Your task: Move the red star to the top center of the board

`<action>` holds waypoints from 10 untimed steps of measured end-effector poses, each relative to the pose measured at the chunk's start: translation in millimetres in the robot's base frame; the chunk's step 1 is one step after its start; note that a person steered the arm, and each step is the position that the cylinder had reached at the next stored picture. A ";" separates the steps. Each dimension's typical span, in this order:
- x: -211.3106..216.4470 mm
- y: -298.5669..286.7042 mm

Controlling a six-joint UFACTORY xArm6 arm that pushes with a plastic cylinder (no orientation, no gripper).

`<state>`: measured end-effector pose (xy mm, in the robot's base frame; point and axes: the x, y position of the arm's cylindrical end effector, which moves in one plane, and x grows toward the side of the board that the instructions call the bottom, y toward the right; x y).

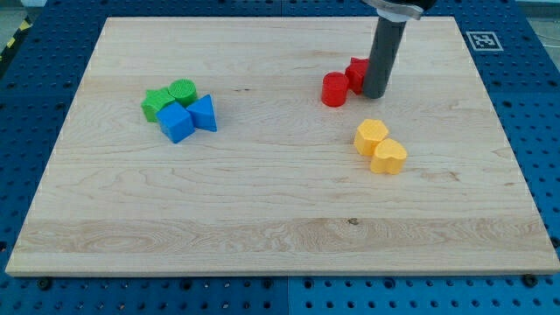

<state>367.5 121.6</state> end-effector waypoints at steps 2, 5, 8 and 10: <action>-26.4 -28.1; -53.4 -14.4; -59.4 -70.5; -76.7 -106.9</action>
<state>290.8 14.7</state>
